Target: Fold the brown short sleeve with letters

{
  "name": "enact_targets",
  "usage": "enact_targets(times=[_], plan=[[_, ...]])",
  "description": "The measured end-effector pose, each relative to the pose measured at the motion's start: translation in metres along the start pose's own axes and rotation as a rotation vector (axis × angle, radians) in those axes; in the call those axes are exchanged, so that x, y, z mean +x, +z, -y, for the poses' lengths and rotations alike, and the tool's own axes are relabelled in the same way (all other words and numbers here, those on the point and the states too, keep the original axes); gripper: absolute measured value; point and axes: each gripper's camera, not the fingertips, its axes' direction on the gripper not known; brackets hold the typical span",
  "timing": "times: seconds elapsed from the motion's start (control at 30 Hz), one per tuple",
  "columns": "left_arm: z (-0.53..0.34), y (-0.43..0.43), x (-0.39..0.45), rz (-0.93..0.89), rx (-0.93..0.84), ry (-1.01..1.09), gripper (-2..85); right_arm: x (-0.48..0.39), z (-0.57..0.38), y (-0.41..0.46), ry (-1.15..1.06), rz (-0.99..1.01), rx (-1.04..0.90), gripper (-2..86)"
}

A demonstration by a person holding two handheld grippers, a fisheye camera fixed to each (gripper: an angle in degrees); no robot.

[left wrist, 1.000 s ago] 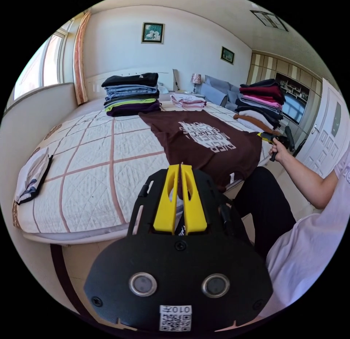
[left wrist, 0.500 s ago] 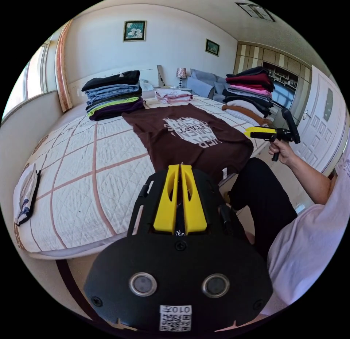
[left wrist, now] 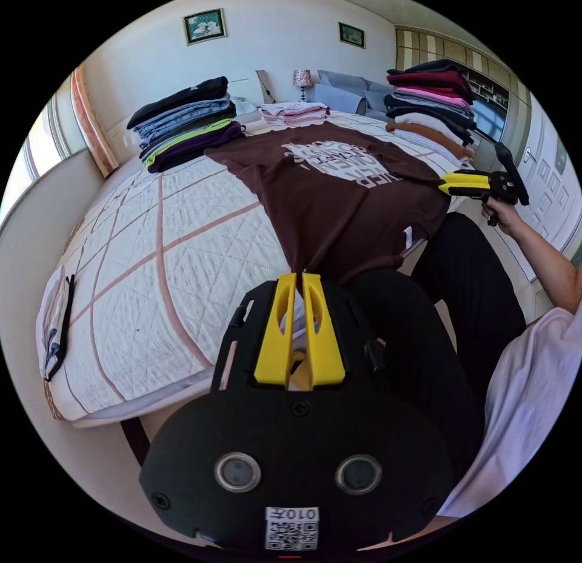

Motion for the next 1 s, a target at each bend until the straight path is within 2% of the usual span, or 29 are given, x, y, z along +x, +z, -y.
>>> enact_targets(times=[0.23, 0.37, 0.5, 0.7, 0.93, 1.0], plan=[[0.007, 0.014, -0.011, -0.009, -0.017, -0.011, 0.1, 0.001, -0.006, 0.004, 0.056, -0.015, -0.003, 3.9], [0.01, 0.02, -0.018, -0.011, -0.026, -0.002, 0.2, -0.012, -0.006, 0.009, -0.056, -0.023, -0.051, 3.7], [0.01, 0.023, -0.024, -0.031, -0.026, 0.016, 0.8, -0.012, -0.014, 0.027, -0.057, -0.022, -0.082, 3.6], [0.012, 0.008, -0.025, 0.076, -0.027, 0.181, 3.2, 0.012, -0.027, 0.009, -0.007, 0.122, 0.009, 6.1], [0.05, 0.005, -0.02, 0.035, -0.016, 0.366, 5.1, -0.01, -0.024, 0.022, -0.123, 0.126, -0.026, 7.6], [0.057, 0.011, -0.028, 0.01, -0.031, 0.319, 5.3, -0.006, -0.023, 0.026, -0.106, 0.134, -0.02, 7.2]])
